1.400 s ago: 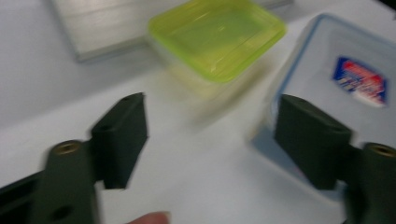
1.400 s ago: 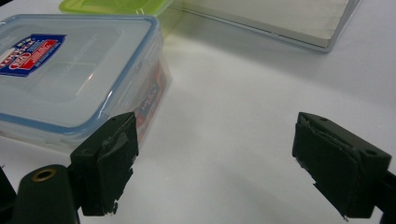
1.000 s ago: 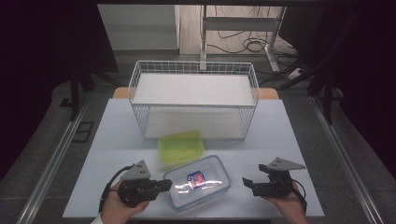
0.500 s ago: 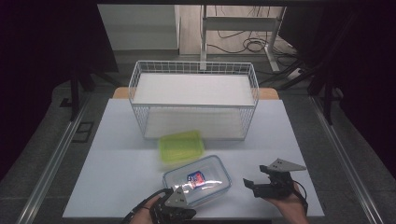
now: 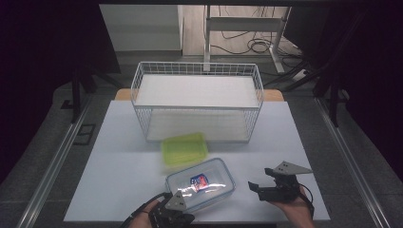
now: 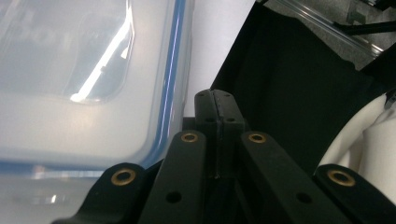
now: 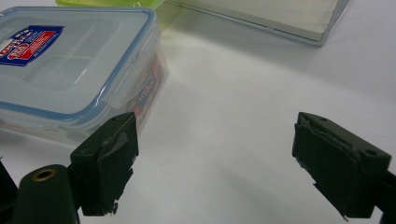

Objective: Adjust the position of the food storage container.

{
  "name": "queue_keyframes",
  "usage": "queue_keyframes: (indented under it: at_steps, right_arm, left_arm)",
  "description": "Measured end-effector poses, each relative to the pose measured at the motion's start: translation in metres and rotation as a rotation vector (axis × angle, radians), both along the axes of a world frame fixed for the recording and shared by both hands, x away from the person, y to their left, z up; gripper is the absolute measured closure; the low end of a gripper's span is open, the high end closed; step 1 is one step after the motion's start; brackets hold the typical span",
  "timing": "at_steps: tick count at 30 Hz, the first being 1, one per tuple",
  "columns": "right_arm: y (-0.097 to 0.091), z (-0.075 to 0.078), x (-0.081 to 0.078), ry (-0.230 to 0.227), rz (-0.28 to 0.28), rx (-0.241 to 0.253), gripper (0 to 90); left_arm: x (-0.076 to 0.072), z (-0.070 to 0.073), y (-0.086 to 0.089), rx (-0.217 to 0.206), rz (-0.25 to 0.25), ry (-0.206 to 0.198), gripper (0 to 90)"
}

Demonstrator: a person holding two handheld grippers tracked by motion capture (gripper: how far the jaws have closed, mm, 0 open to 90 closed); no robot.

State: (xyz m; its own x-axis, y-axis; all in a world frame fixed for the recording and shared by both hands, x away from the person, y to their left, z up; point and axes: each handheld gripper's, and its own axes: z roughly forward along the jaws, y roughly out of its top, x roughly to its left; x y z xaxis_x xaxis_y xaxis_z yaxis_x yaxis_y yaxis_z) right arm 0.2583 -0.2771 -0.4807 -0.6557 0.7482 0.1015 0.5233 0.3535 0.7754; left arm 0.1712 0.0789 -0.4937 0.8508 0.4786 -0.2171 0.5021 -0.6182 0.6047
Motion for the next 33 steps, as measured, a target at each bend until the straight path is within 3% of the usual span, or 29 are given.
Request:
queue_keyframes:
  at_steps: [7,14,18,19,33]
  right_arm:
    - [0.0,0.0,0.0,0.001,0.001,0.003,14.4]
    - [0.0,0.001,0.001,0.001,0.001,0.006,14.4]
    - [0.001,0.002,0.0,-0.001,0.005,0.006,14.5]
    - [0.002,0.002,0.0,-0.002,0.008,0.004,14.4]
    - [0.004,0.002,0.001,-0.003,0.012,0.001,14.5]
  left_arm:
    - [0.003,-0.001,0.018,0.01,0.043,-0.002,90.0]
    - [0.004,-0.001,0.026,0.002,0.055,0.006,90.0]
    - [0.005,-0.003,0.033,0.02,0.083,-0.002,90.0]
    - [0.008,-0.004,0.038,0.003,0.089,0.022,90.0]
    - [0.01,-0.003,0.045,-0.001,0.114,0.025,90.0]
